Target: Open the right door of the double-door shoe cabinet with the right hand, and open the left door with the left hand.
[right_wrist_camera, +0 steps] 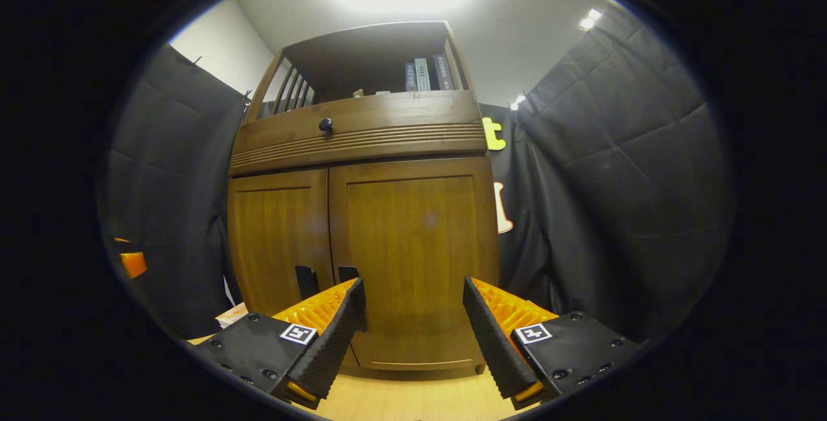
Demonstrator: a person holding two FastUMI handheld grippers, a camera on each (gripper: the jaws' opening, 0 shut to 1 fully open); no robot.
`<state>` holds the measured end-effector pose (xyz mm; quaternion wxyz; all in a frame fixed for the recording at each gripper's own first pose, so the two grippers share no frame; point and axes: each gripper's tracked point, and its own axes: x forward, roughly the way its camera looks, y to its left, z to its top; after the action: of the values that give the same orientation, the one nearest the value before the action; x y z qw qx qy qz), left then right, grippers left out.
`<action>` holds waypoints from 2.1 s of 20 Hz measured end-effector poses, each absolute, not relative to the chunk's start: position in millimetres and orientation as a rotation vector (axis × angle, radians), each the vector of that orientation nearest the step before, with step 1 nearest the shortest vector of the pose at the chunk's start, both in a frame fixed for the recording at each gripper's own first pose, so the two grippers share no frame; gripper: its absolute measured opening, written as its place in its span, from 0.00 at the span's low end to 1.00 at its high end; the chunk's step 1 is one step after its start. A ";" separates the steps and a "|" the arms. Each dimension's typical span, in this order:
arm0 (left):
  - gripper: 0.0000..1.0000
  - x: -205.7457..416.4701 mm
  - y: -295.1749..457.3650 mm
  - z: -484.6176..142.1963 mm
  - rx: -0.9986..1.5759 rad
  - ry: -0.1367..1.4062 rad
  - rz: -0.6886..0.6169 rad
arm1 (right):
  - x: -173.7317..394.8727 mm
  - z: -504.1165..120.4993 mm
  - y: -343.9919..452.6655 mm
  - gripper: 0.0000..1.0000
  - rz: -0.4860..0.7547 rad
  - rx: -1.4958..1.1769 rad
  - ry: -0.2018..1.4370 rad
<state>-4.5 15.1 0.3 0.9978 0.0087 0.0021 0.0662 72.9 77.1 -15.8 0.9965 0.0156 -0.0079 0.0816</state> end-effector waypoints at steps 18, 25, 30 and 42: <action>0.89 -9.0 35.2 3.7 0.079 0.003 0.363 | 185.0 -92.0 180.7 0.95 0.271 0.026 0.099; 0.89 -14.2 38.4 0.1 0.090 0.029 0.415 | 208.0 -117.3 198.9 0.55 0.279 0.026 0.165; 0.89 -15.0 37.8 -0.3 0.088 0.027 0.408 | 208.5 -119.7 198.8 0.22 0.274 0.012 0.196; 0.89 5.1 23.9 -5.9 0.068 0.007 0.252 | 156.8 -116.2 185.2 0.14 0.350 0.006 0.230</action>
<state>5.1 23.9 -5.9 0.9915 0.0340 0.0033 0.1256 156.8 185.2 -116.2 0.9782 0.0030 0.1141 0.1737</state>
